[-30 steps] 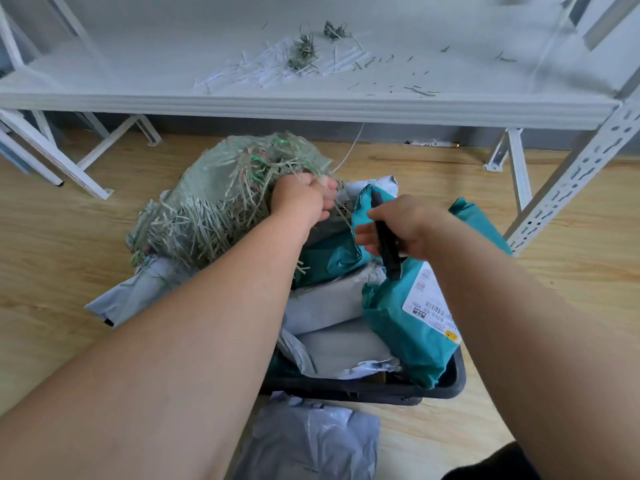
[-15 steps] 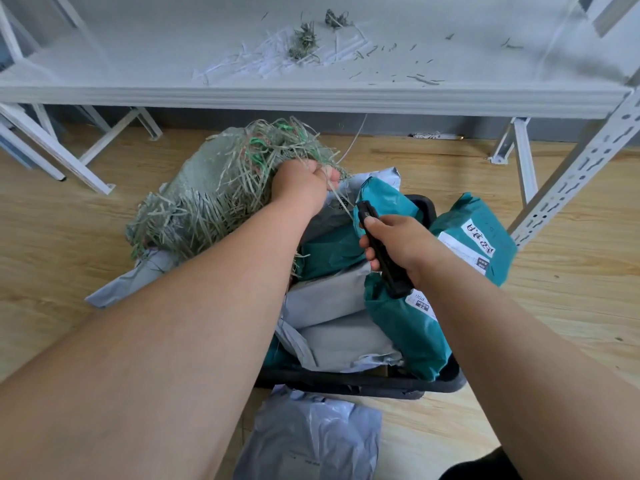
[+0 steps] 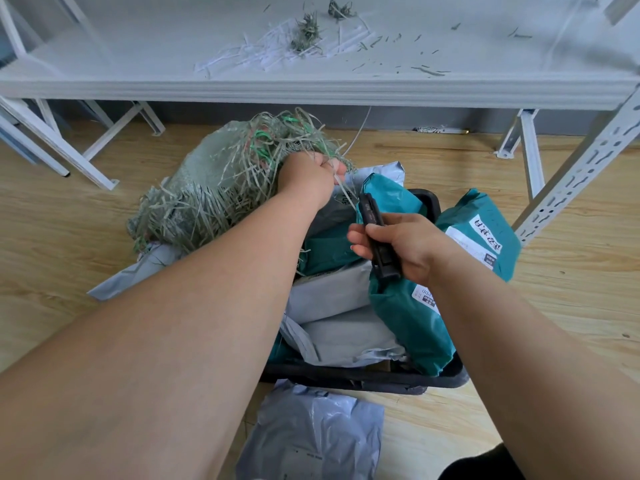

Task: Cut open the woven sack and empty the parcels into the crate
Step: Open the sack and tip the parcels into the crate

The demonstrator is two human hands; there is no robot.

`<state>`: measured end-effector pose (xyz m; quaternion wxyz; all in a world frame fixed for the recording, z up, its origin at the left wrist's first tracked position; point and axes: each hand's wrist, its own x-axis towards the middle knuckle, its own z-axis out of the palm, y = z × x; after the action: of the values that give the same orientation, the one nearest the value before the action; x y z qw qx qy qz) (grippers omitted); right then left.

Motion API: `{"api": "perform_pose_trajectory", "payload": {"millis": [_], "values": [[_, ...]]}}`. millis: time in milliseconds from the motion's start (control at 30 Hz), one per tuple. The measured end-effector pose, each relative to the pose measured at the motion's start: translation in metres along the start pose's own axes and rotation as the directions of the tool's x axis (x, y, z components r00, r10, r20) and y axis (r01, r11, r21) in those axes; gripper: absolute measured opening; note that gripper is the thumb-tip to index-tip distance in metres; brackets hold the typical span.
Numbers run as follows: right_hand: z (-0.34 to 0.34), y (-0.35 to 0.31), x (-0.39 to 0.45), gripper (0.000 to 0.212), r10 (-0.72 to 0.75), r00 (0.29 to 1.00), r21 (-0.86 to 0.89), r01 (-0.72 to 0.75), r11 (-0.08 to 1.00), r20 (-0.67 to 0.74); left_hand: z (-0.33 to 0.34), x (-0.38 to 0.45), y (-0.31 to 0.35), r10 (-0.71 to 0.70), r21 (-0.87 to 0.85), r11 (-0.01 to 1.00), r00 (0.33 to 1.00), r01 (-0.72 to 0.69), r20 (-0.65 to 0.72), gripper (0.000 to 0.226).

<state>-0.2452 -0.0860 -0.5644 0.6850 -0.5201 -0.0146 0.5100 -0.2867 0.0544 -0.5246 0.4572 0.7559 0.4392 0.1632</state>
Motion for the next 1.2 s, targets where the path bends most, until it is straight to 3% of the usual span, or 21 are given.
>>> {"api": "perform_pose_trajectory", "payload": {"millis": [67, 133, 233, 600, 833, 1000, 1200], "values": [[-0.001, -0.001, 0.000, 0.007, 0.035, 0.999, 0.044, -0.035, 0.998, 0.006, 0.000, 0.001, 0.002, 0.002, 0.003, 1.000, 1.000, -0.002, 0.003, 0.035], [-0.003, -0.009, -0.005, 0.004, 0.104, 0.986, 0.037, -0.109, 0.993, 0.128, 0.000, 0.001, 0.002, -0.002, 0.001, 1.000, 1.000, 0.002, 0.007, 0.036], [-0.007, -0.014, -0.008, 0.018, 0.154, 0.961, 0.076, -0.175, 0.982, 0.231, 0.000, 0.002, 0.001, -0.015, -0.006, 1.000, 1.000, 0.015, 0.004, 0.035], [0.007, 0.001, -0.008, 0.016, -0.031, 0.999, 0.081, 0.028, 0.996, 0.037, 0.003, 0.009, 0.001, -0.029, -0.019, 0.999, 1.000, 0.029, -0.004, 0.026], [0.013, 0.006, -0.009, 0.030, -0.056, 0.986, -0.228, 0.020, 0.974, -0.156, 0.005, 0.012, -0.004, -0.017, 0.029, 0.999, 0.999, 0.018, -0.037, 0.039], [0.017, 0.016, -0.006, 0.036, -0.074, 0.988, -0.347, 0.022, 0.938, -0.137, 0.006, 0.014, -0.006, -0.006, 0.021, 1.000, 0.999, 0.007, -0.042, 0.023], [0.020, 0.028, -0.009, 0.035, -0.067, 0.995, -0.523, 0.021, 0.852, -0.069, 0.000, 0.021, -0.022, -0.068, 0.065, 0.995, 0.988, 0.077, -0.140, 0.023]]}}
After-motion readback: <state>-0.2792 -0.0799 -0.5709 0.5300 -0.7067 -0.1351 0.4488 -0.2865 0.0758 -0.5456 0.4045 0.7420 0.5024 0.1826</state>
